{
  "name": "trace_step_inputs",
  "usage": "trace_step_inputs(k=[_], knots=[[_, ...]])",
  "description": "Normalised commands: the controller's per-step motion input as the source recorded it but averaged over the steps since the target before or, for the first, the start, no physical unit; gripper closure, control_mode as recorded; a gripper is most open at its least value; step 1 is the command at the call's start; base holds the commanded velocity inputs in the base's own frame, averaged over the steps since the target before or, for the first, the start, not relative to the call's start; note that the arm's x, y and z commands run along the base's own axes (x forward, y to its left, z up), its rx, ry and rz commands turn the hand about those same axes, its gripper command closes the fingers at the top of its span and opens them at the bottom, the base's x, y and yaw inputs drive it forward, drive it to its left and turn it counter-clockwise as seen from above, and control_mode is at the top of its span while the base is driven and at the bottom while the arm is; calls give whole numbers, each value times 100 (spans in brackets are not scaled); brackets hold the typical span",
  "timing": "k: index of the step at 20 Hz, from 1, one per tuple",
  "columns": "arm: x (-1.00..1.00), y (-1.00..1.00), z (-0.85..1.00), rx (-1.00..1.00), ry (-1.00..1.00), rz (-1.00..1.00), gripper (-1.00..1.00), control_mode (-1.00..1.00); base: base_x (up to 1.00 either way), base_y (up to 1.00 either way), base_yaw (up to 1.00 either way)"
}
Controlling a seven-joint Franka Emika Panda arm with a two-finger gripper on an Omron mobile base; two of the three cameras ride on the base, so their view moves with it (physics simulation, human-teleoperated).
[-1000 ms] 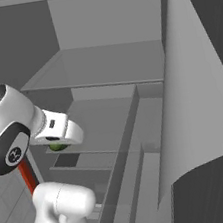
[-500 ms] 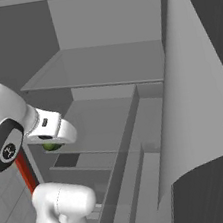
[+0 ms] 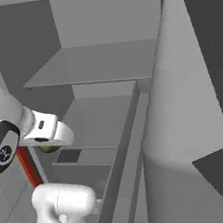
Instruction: Gather the cucumber and avocado from the fridge and place them on a tray on the dining counter. Then gather the fishs from the fridge and place them on the other tray.
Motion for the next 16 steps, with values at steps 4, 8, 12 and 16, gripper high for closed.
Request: trace_step_inputs(k=[4,8,12,16], knots=[[0,0,0,0,0,0,100,100,-100,0,0],[0,0,0,0,0,0,100,100,-100,0,0],[0,0,0,0,0,0,100,100,-100,0,0],[0,0,0,0,0,0,100,100,-100,2,-4]])
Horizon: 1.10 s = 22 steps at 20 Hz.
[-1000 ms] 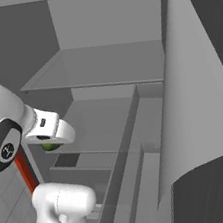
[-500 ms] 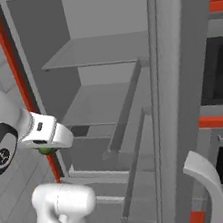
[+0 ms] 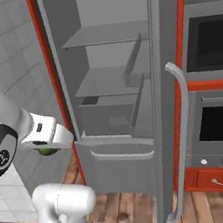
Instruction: Gather the cucumber and avocado from the fridge and place them on a tray on the dining counter. Then gather the fishs from the fridge and place them on the other tray.
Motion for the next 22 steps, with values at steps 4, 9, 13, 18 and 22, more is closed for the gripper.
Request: trace_step_inputs(k=[4,9,13,18,22], knots=[[0,0,0,0,0,0,100,100,-99,44,-24],[0,0,0,0,0,0,100,100,-85,79,-42],[0,0,0,0,0,0,100,100,-100,12,-67],[0,0,0,0,0,0,100,100,-96,0,-81],[0,0,0,0,0,0,100,100,-79,0,-83]])
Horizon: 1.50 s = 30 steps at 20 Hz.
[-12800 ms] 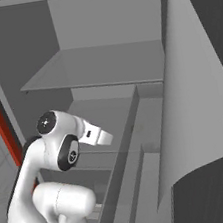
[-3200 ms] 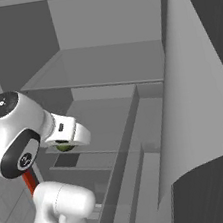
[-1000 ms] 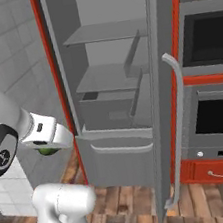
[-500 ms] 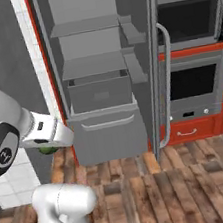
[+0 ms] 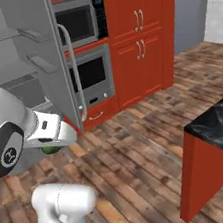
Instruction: Gather the cucumber and avocado from the fridge and place them on a tray on the dining counter. Then gather the fishs from the fridge and place them on the other tray.
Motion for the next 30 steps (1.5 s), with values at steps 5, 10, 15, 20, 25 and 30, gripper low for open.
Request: trace_step_inputs(k=[5,10,15,20,25,30], knots=[[0,0,0,0,0,0,100,100,-65,-1,-78],[0,0,0,0,0,0,100,100,-22,-31,-63],[0,0,0,0,0,0,100,100,0,-88,-39],[0,0,0,0,0,0,100,100,2,-100,-39],[0,0,0,0,0,0,100,100,13,-100,-34],[0,0,0,0,0,0,100,100,33,-87,-20]])
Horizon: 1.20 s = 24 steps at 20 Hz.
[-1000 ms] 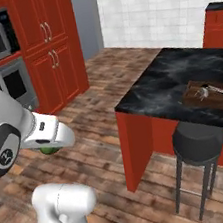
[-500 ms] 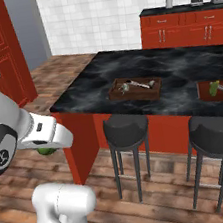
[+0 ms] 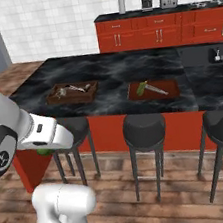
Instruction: Gather the cucumber and avocado from the fridge and place them on a tray on the dining counter. Then gather the fishs from the fridge and place them on the other tray.
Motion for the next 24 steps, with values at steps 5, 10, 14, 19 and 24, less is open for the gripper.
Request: trace_step_inputs(k=[5,10,14,19,24], knots=[[0,0,0,0,0,0,100,100,64,-46,-2],[0,0,0,0,0,0,100,100,93,-24,7],[0,0,0,0,0,0,100,100,45,-53,0],[0,0,0,0,0,0,100,100,39,-63,0],[0,0,0,0,0,0,100,100,55,-34,0]])
